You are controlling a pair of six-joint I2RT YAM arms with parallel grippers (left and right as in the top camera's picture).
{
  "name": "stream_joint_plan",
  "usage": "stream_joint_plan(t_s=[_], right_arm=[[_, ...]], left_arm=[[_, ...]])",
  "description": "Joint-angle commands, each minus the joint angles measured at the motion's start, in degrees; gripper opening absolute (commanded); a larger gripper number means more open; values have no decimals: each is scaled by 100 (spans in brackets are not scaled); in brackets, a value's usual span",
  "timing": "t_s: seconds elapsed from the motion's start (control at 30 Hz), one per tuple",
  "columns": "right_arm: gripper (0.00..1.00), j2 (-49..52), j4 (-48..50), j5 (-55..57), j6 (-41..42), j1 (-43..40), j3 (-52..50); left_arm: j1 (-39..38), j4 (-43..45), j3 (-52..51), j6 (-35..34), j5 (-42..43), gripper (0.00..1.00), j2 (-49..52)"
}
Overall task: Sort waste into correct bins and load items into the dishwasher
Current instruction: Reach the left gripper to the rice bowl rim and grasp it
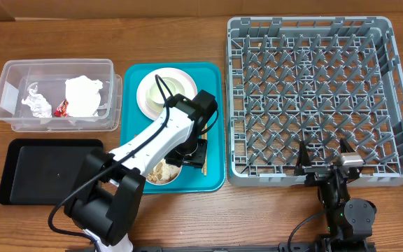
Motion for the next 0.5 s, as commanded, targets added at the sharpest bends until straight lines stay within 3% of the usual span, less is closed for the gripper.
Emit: stream_joint_plan(t_s=[0.0, 0.23, 0.33, 0.47], right_arm=[[100, -63, 42, -31, -4, -20, -61], [100, -63, 42, -31, -4, -20, -61], [100, -63, 42, -31, -4, -20, -61], [100, -63, 42, -31, -4, -20, -61]], left_arm=[[-22, 203, -275, -63, 35, 49, -146], [-20, 374, -448, -175, -483, 43, -146], [-20, 400, -448, -186, -592, 29, -146], [-20, 498, -448, -186, -621, 26, -146]])
